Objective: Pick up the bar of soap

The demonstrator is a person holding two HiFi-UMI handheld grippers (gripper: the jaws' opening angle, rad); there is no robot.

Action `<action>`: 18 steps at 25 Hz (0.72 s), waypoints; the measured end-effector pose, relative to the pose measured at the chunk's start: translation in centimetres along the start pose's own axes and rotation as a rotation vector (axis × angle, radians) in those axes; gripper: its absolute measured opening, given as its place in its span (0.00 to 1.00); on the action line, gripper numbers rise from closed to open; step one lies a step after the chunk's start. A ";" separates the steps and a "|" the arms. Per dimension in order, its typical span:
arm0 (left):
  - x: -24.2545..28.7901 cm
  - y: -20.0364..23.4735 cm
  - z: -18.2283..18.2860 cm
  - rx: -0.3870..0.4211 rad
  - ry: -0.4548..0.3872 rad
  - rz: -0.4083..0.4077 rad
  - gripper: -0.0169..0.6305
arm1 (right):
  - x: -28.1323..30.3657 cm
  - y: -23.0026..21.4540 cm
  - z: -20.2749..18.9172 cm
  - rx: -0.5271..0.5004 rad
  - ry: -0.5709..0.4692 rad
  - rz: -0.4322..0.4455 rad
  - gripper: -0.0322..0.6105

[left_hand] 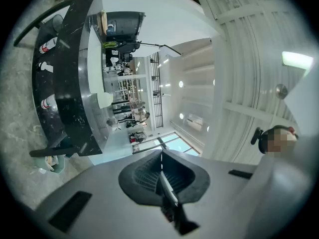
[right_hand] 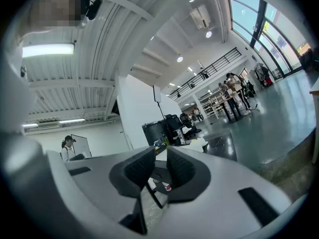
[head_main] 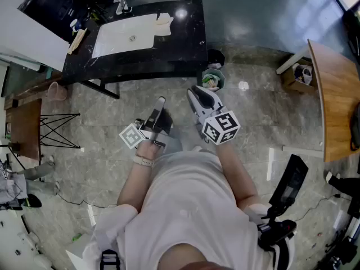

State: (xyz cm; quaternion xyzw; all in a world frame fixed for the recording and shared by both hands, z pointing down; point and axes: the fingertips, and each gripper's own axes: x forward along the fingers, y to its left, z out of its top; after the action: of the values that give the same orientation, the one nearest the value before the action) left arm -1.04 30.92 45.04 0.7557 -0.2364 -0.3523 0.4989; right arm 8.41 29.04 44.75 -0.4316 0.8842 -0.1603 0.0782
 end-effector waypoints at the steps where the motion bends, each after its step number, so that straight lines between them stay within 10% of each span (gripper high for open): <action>1: 0.2 0.1 0.2 0.000 0.000 -0.003 0.04 | 0.3 -0.2 0.0 -0.002 0.003 0.000 0.18; 18: 7.0 8.5 13.6 -0.072 -0.030 0.009 0.04 | 15.4 -5.8 -1.0 -0.006 0.107 -0.043 0.18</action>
State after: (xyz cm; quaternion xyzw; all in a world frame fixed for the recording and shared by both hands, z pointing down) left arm -7.08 14.66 47.39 0.7308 -0.2345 -0.3697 0.5237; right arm 2.97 13.78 47.69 -0.4415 0.8782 -0.1821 0.0261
